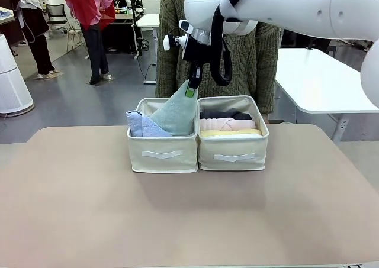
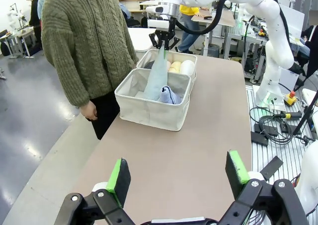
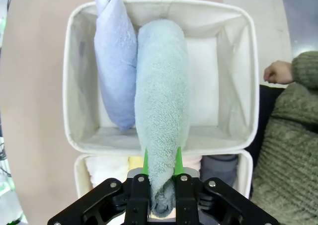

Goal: Sort the towels based on their folding style.
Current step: Pick up another triangle-folded towel from the table and place it in the left Fabric basket.

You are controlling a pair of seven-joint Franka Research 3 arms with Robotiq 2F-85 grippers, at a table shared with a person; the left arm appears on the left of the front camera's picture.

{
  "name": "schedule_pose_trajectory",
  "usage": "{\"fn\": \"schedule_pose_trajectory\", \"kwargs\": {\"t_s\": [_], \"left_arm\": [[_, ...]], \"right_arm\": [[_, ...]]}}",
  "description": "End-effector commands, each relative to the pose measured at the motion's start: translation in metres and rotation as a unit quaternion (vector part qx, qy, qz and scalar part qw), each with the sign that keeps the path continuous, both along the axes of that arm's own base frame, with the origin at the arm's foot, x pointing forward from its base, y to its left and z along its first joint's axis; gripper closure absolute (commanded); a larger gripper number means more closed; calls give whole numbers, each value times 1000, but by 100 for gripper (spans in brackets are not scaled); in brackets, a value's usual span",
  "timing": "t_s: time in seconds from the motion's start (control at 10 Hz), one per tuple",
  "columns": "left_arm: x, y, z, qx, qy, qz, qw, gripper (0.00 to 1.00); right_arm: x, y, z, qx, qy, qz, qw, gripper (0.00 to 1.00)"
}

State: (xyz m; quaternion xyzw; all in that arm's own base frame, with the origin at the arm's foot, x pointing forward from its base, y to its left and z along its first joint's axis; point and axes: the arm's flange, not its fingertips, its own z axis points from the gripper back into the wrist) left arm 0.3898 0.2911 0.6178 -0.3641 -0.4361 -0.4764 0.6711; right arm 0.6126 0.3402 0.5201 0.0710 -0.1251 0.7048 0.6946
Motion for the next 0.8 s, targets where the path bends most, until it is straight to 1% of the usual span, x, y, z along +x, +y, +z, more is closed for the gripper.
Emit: {"fn": "schedule_pose_trajectory", "kwargs": {"t_s": [0.0, 0.3, 0.7], "left_arm": [[-2, 0, 1, -4, -6, 3, 1000, 0], [-2, 0, 1, -4, -6, 3, 1000, 0], [-2, 0, 1, -4, -6, 3, 1000, 0]], "right_arm": [[13, 6, -1, 6, -8, 25, 1000, 83], [17, 8, -20, 4, -2, 45, 999, 83], [20, 13, -39, -4, 17, 47, 999, 83]]}}
